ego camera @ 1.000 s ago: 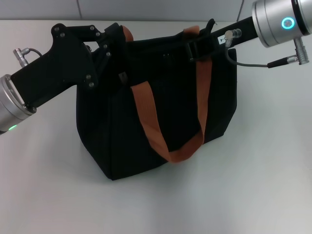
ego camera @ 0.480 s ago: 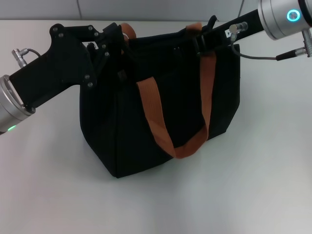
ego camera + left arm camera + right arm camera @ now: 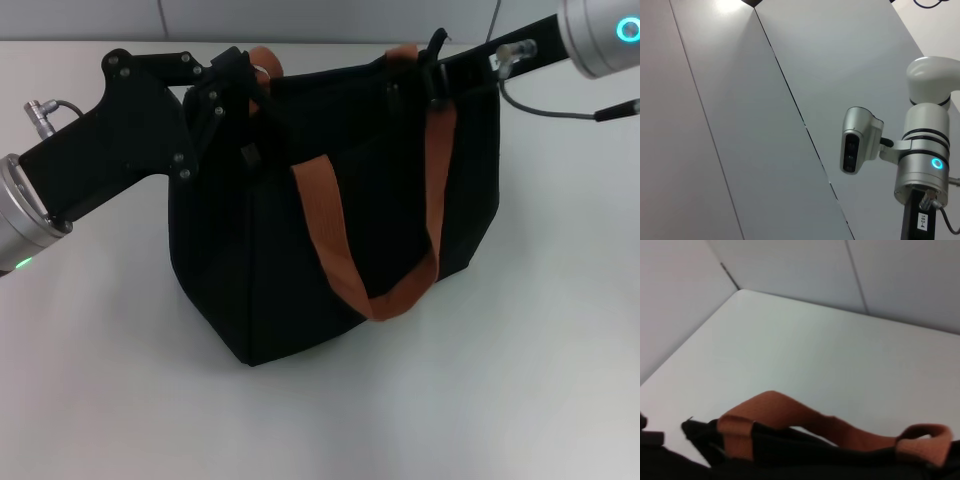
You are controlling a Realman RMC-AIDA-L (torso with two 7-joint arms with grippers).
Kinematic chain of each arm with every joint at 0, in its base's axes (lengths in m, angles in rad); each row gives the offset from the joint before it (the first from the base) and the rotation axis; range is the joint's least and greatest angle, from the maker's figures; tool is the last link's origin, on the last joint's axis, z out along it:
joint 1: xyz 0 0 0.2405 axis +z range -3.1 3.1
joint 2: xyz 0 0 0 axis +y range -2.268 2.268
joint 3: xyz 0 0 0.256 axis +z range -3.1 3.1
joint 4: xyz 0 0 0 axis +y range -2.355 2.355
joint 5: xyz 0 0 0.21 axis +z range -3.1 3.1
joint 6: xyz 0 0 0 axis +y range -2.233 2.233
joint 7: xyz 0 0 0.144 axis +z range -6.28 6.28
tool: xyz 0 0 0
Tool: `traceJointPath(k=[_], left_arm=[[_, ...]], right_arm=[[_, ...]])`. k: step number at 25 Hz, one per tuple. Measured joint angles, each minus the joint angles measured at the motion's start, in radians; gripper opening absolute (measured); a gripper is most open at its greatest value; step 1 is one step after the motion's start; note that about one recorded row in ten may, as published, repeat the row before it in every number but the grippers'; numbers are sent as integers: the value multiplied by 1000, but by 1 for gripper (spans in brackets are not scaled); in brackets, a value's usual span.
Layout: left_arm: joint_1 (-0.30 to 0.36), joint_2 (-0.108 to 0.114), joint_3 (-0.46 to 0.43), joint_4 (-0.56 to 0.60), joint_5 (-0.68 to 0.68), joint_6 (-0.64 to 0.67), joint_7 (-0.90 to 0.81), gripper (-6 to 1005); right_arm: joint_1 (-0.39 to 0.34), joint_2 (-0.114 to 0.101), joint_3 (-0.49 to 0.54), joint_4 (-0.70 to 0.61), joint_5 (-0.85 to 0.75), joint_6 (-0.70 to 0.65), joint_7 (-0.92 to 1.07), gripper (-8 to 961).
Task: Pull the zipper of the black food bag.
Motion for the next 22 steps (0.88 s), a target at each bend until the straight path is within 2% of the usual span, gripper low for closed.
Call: traceJointPath(k=[12, 18, 22], left_arm=[[6, 2, 0, 0, -7, 2, 0, 80], [6, 2, 0, 0, -8, 2, 0, 81], [7, 2, 2, 0, -8, 2, 2, 81]], right_arm=[[-77, 2, 10, -107, -30, 5, 40, 0], [-84, 2, 12, -112, -25, 7, 42, 0], [-118, 2, 43, -135, 46, 26, 22, 1]])
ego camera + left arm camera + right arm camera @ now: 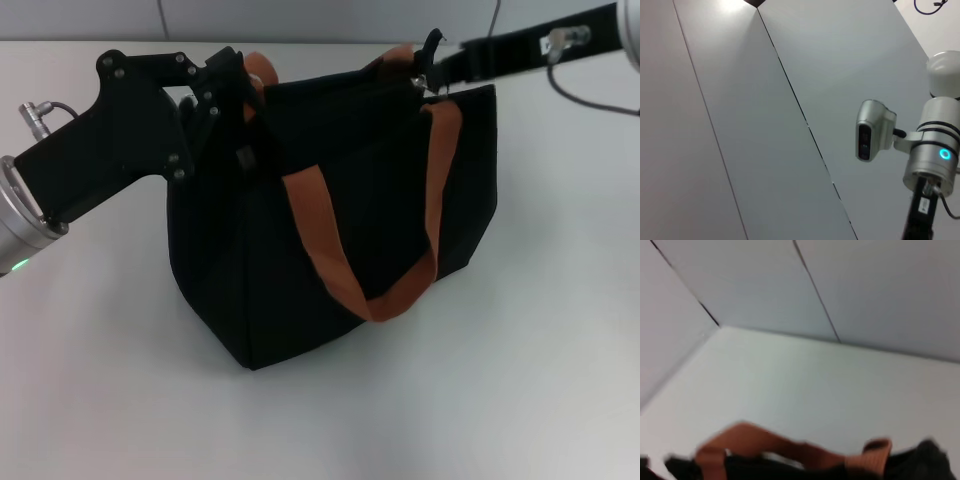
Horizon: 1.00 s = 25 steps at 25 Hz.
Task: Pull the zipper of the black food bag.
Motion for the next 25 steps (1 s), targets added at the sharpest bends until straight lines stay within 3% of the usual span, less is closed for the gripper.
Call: traceJointPath(k=[10, 14, 15, 19, 22, 25], left_arm=[[2, 0, 5, 0, 0, 5, 4, 83], [2, 0, 5, 0, 0, 5, 5, 83], [2, 0, 5, 0, 0, 5, 4, 83], [2, 0, 4, -4, 0, -2, 0, 84], [5, 0, 0, -22, 0, -7, 0, 84], [14, 1, 0, -25, -1, -13, -1, 84]], right_arm=[[-89, -8, 172, 77, 303, -2, -194, 51], [-117, -10, 231, 139, 426, -15, -306, 165], [-127, -13, 266, 210, 523, -48, -411, 194], [-126, -19, 328, 348, 630, -142, -608, 316], [-111, -46, 400, 577, 714, -319, -912, 413], [-110, -59, 409, 684, 720, -399, -1081, 515]])
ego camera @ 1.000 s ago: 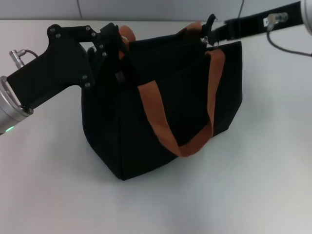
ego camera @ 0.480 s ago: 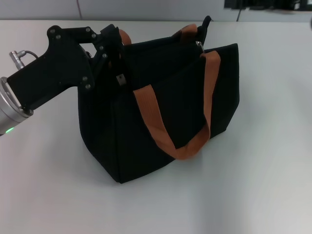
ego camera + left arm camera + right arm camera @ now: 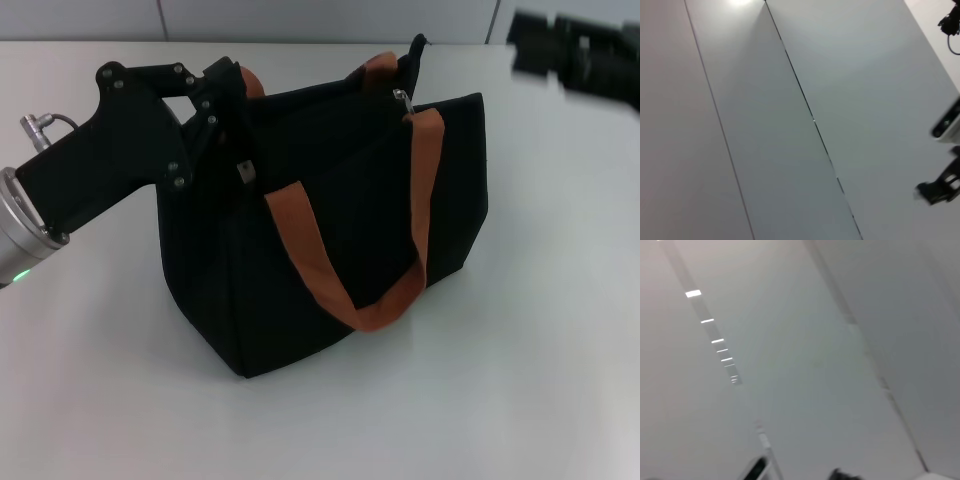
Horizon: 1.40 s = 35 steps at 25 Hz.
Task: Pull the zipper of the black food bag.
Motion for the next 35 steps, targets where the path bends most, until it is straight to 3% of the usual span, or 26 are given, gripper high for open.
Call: traceJointPath(k=[4, 8, 14, 21, 26, 29, 33, 35], left_arm=[[13, -1, 4, -7, 1, -35, 0, 85], [26, 0, 5, -27, 3, -62, -1, 85], [62, 4, -2, -6, 1, -47, -83, 86], [114, 28, 7, 203, 70, -33, -431, 321], [112, 100, 8, 320, 217, 92, -680, 571], [109, 127, 8, 336, 240, 158, -730, 684], [120, 140, -1, 343, 205, 193, -761, 818], [125, 138, -2, 343, 187, 193, -761, 818]], right_arm=[[-8, -10, -11, 122, -20, -73, -267, 661], [-14, -2, -27, 179, -136, -91, -444, 667], [-5, 20, -28, 196, -255, -72, -504, 676], [-2, 29, -36, 205, -268, -29, -532, 686], [0, 31, -41, 206, -276, 7, -533, 693], [6, 33, -41, 211, -281, 15, -534, 698], [9, 33, -41, 221, -282, 25, -535, 704], [9, 33, -41, 224, -283, 31, -539, 707]])
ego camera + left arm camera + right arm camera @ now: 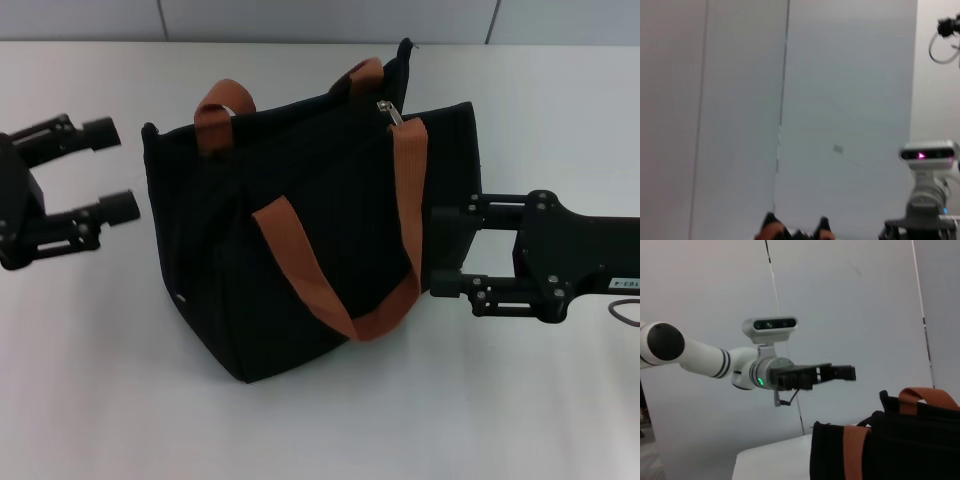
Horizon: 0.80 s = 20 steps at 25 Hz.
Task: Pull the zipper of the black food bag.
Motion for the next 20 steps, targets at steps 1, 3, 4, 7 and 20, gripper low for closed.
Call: traceJointPath(k=[1, 3, 4, 7, 20], left_arm=[[5, -2, 1, -1, -21, 0, 0, 817], [17, -4, 24, -4, -71, 2, -4, 817], [20, -6, 48, -6, -92, 3, -6, 817], [27, -20, 157, -9, -142, 4, -5, 816], [53, -118, 588, -23, -256, 3, 180, 813]], right_arm=[[0, 0, 0, 2, -1, 2, -2, 708], [1, 0, 0, 6, -5, 7, -3, 711], [1, 0, 0, 8, -8, 12, -3, 712], [2, 0, 0, 8, -12, 25, -8, 717], [12, 0, 0, 28, -21, 41, -18, 736]])
